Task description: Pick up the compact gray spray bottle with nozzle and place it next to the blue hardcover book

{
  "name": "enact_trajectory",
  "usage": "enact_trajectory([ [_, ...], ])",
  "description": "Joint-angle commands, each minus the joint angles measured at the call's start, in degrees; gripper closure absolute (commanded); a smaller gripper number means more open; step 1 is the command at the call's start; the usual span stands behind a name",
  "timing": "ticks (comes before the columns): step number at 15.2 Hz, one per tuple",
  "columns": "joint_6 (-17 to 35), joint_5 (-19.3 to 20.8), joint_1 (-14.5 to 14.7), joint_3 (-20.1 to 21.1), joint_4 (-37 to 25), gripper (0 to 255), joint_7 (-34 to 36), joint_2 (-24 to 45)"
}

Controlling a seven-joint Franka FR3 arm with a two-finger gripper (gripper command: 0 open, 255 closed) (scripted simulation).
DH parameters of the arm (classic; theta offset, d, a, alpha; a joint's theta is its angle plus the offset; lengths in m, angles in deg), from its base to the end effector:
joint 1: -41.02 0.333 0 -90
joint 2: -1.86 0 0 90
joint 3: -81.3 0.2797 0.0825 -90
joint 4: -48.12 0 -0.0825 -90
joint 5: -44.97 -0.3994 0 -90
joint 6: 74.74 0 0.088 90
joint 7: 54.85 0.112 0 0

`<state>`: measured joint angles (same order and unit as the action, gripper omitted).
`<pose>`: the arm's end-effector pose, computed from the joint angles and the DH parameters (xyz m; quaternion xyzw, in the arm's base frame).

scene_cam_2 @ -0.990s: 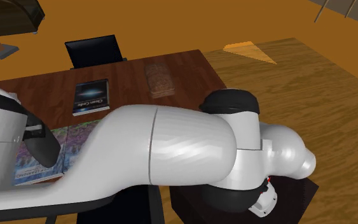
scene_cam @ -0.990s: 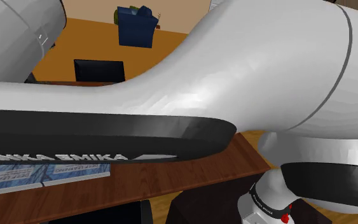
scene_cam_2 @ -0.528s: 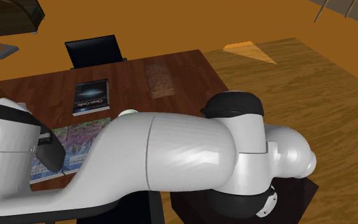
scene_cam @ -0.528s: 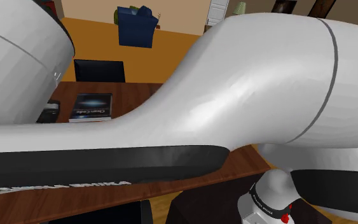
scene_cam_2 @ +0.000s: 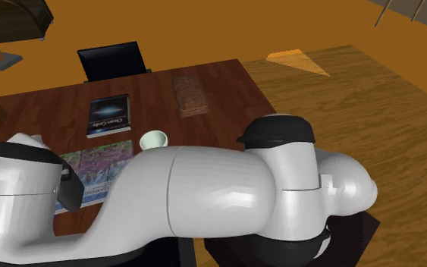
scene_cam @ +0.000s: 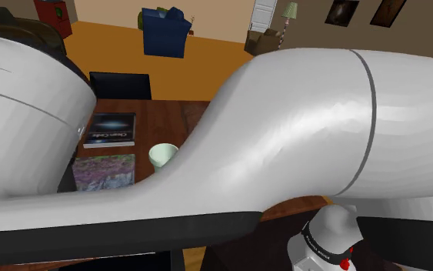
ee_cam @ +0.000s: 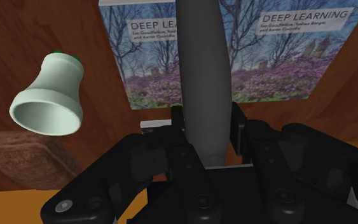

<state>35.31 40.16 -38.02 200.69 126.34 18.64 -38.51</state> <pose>0.4108 0.5683 0.4416 0.9415 -0.2046 0.2616 0.0566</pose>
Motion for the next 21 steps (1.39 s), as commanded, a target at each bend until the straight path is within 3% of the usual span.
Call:
enact_trajectory([
  [1, 1.64, 0.04, 0.63, -0.04, 1.96, 255, 0.35, 0.04],
  [21, 13.37, -2.50, 0.66, 3.22, 10.93, 255, 3.09, -4.75],
])
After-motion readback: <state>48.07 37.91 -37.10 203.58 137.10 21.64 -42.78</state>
